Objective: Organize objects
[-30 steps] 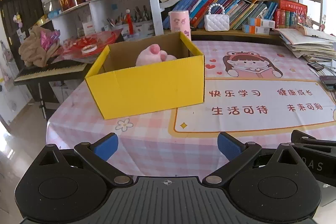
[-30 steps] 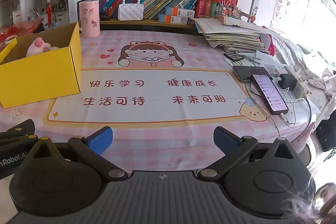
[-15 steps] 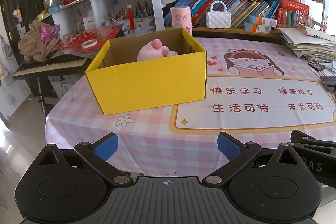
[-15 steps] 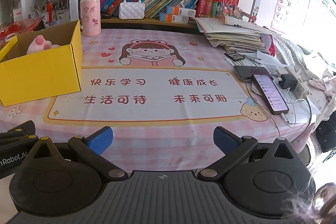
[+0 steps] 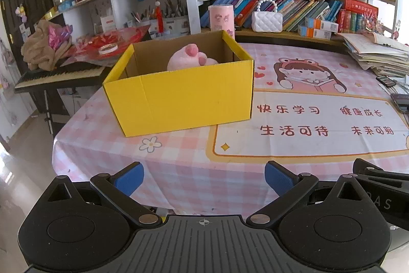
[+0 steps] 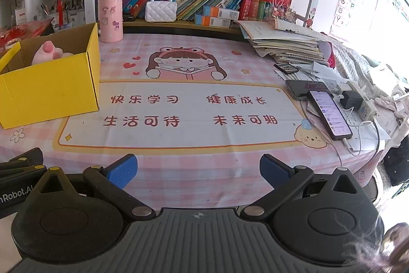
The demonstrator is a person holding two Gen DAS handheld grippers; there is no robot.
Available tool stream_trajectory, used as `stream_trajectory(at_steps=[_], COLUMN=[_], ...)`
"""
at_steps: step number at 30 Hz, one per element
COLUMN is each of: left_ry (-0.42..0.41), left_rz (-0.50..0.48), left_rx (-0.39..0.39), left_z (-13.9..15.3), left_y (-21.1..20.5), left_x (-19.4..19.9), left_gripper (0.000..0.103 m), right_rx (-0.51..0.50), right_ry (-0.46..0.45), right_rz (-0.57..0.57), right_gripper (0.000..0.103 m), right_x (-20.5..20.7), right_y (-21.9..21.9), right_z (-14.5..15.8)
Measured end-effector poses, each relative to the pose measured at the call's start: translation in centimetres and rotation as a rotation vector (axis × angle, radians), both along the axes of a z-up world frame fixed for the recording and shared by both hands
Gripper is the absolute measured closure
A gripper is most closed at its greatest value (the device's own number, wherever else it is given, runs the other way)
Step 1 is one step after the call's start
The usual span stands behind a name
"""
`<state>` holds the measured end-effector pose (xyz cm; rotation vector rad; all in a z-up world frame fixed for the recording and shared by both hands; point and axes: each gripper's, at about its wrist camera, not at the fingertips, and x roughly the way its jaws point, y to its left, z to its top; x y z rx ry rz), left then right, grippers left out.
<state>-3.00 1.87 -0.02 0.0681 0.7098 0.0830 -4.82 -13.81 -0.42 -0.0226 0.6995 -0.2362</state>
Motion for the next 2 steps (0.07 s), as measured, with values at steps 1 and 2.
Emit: stream_trajectory(at_steps=[1, 2], left_ry=[0.005, 0.010], left_rz=[-0.001, -0.003], left_rx=[-0.002, -0.005], left_z=[-0.04, -0.12], left_y=[0.03, 0.06], left_x=[0.12, 0.24], left_gripper=[0.001, 0.001], right_rx=[-0.001, -0.002], right_ry=[0.002, 0.005], right_rz=[0.000, 0.000], right_gripper=[0.000, 0.000], right_x=[0.12, 0.23], right_y=[0.11, 0.09], right_z=[-0.09, -0.17])
